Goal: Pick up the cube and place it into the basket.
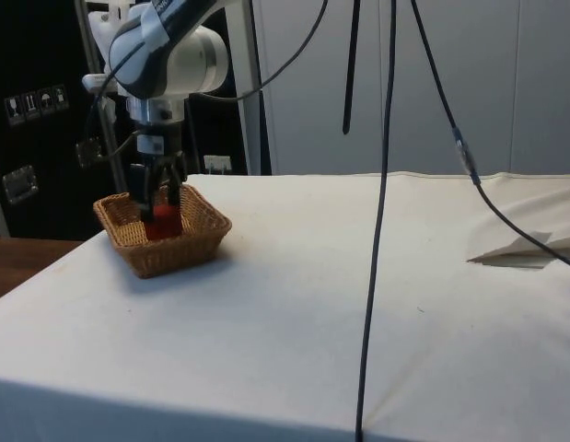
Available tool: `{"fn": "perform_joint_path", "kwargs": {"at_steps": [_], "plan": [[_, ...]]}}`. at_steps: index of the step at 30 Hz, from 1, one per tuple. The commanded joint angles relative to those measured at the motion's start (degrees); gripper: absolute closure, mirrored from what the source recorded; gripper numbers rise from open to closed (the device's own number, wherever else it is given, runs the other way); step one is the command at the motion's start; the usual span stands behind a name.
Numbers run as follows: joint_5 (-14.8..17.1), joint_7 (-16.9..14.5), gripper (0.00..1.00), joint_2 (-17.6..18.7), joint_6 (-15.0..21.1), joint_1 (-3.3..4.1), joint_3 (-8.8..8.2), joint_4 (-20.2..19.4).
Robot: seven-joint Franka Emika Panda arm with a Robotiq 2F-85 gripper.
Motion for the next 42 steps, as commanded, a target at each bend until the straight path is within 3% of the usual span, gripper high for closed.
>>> {"fn": "perform_joint_path", "kwargs": {"at_steps": [1, 7, 8, 9, 10, 11, 19, 20, 21, 27, 28, 29, 30, 37, 38, 39, 42], "plan": [[-0.11, 0.0, 0.0, -0.86, -0.11, 0.11, -0.23, -0.69], [-0.57, -0.63, 0.0, -4.13, -0.69, 0.74, -0.97, -3.61], [-0.74, -0.69, 0.0, -4.58, -0.74, 0.74, -0.97, -4.07], [-0.57, -0.34, 0.0, -3.5, -1.55, 0.23, -0.63, -2.23], [-0.86, -0.69, 0.0, -5.1, -0.8, 0.74, -1.03, -4.47], [-0.97, -0.74, 0.0, -5.56, -0.86, 0.8, -1.03, -4.87], [-2.35, -1.03, 0.0, -10.49, -0.69, 0.97, -0.97, -9.68], [-2.29, -0.8, 0.0, -9.74, -1.49, 0.57, -0.63, -8.48], [-2.46, -1.09, 0.0, -11.0, -0.63, 0.97, -0.97, -10.26], [-2.69, -2.01, 0.0, -14.44, 0.06, 1.15, -1.03, -14.15], [-2.46, -1.78, 0.0, -13.12, -1.26, 0.63, -0.69, -12.2], [-2.75, -2.12, 0.0, -14.84, 0.17, 1.15, -1.03, -14.67], [-2.75, -2.29, 0.0, -15.3, 0.29, 1.2, -1.03, -15.18], [-2.64, -3.44, 0.0, -18.91, 1.6, 1.38, -0.92, -19.6], [-2.52, -3.04, 0.0, -17.36, 0.0, 0.86, -0.69, -17.3], [-2.64, -3.44, 0.0, -18.91, 1.6, 1.38, -0.92, -19.6], [-2.64, -4.13, 0.0, -20.4, 2.52, 1.43, -0.86, -21.6]]}}
